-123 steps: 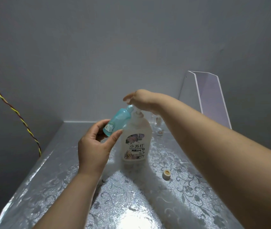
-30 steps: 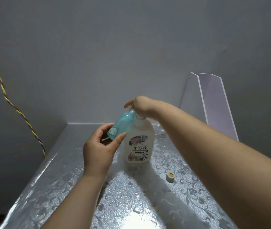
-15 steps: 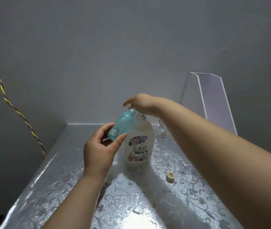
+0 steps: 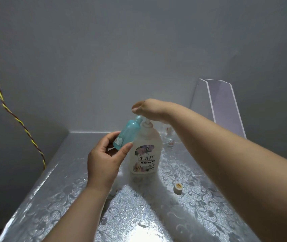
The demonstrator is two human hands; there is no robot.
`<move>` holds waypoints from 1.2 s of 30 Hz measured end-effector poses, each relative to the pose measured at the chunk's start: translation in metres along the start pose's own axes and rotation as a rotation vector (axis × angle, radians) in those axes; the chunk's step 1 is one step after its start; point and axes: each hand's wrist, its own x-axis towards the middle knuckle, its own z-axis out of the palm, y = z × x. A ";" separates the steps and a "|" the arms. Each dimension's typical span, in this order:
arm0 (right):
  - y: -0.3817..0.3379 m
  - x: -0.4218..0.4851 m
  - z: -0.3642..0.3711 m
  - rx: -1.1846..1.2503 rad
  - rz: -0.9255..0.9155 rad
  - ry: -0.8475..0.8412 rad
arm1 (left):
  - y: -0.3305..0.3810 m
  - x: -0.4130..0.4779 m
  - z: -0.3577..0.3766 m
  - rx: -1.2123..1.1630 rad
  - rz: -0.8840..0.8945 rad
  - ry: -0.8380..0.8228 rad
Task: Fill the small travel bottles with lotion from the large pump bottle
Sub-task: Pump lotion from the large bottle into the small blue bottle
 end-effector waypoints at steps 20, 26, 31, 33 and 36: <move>0.014 0.006 0.011 0.557 0.066 0.107 | 0.002 -0.004 0.002 -0.050 -0.023 -0.070; 0.013 -0.001 0.001 0.670 0.048 0.281 | -0.002 -0.004 0.001 -0.114 -0.066 -0.092; 0.023 -0.006 0.007 0.642 0.117 0.456 | -0.006 -0.003 -0.001 -0.142 -0.100 -0.103; 0.030 -0.011 0.009 0.680 0.135 0.482 | -0.007 -0.003 -0.001 -0.147 -0.114 -0.119; 0.042 -0.018 0.014 0.692 0.190 0.530 | -0.011 -0.001 -0.003 -0.141 -0.136 -0.140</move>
